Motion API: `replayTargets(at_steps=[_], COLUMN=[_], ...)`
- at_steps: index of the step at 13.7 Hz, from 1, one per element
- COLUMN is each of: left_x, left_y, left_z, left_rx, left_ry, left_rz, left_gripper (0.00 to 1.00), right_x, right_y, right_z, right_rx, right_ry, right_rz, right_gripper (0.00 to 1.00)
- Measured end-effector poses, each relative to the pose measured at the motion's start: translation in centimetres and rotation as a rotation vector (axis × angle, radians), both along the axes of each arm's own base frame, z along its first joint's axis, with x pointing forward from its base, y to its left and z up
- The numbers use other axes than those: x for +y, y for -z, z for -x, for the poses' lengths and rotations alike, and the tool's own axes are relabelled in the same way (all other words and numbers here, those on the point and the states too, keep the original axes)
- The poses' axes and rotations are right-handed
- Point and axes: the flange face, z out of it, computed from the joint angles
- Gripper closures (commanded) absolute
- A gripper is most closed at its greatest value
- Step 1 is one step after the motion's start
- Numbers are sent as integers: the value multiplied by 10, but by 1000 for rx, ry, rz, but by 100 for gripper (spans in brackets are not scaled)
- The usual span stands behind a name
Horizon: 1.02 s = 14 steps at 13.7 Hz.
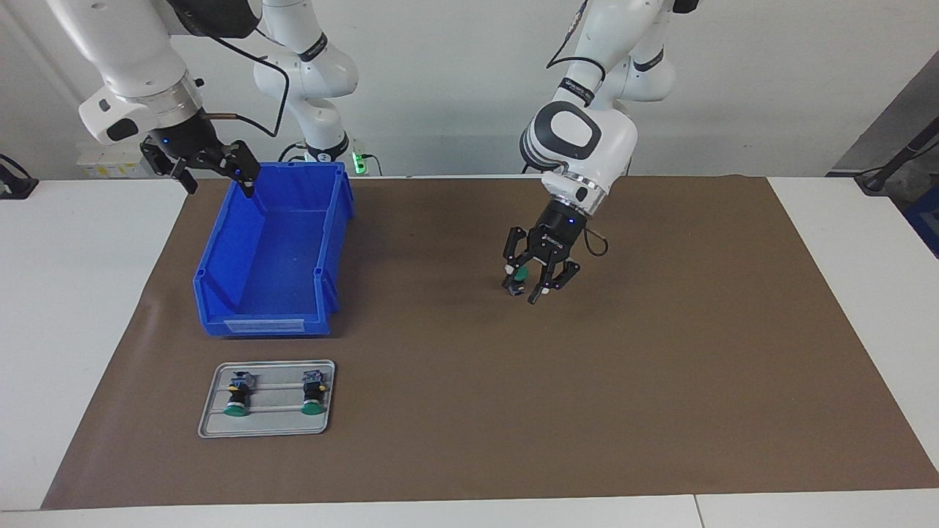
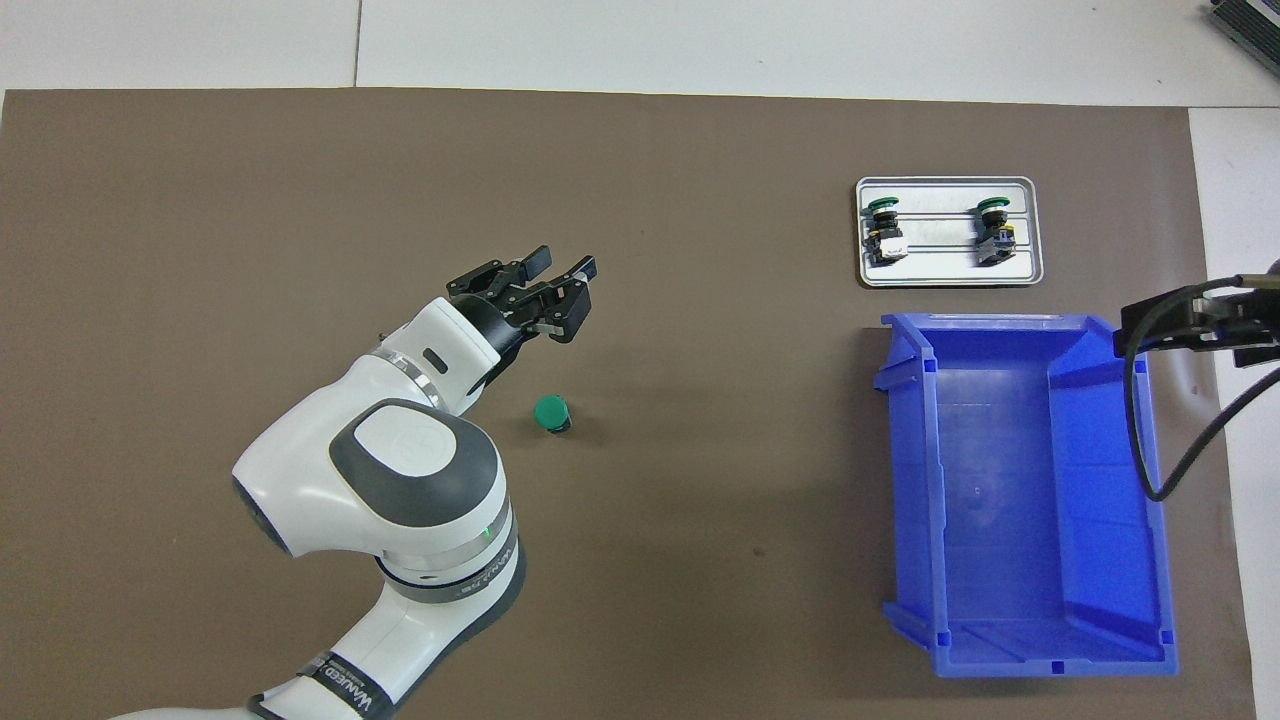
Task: Place and press button with both arms
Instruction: 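Raise the left gripper and draw it back away from the button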
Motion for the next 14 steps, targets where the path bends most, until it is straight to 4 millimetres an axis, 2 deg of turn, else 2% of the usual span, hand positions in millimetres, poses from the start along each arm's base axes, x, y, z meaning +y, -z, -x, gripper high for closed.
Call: replayTargets(at_steps=[2, 3, 5, 6, 7, 8, 14], left_x=[-1, -1, 0, 1, 3, 7, 42], left_y=[1, 0, -2, -3, -4, -6, -27], left_z=[0, 0, -2, -3, -5, -9, -41], left_rx=[0, -1, -8, -16, -25, -38, -171], left_ry=[2, 1, 4, 10, 13, 17, 89], left_rz=[-1, 0, -4, -14, -24, -40, -204], left_gripper=[37, 26, 23, 17, 3, 0, 0], right_x=[0, 0, 0, 0, 0, 0, 0], right_y=[0, 0, 0, 0, 0, 0, 0], right_z=[0, 0, 0, 0, 0, 0, 0], right_rx=[0, 0, 0, 0, 0, 0, 0], right_ry=[0, 0, 0, 0, 0, 0, 0], right_rz=[0, 0, 0, 0, 0, 0, 0], right_gripper=[0, 0, 0, 0, 0, 0, 0])
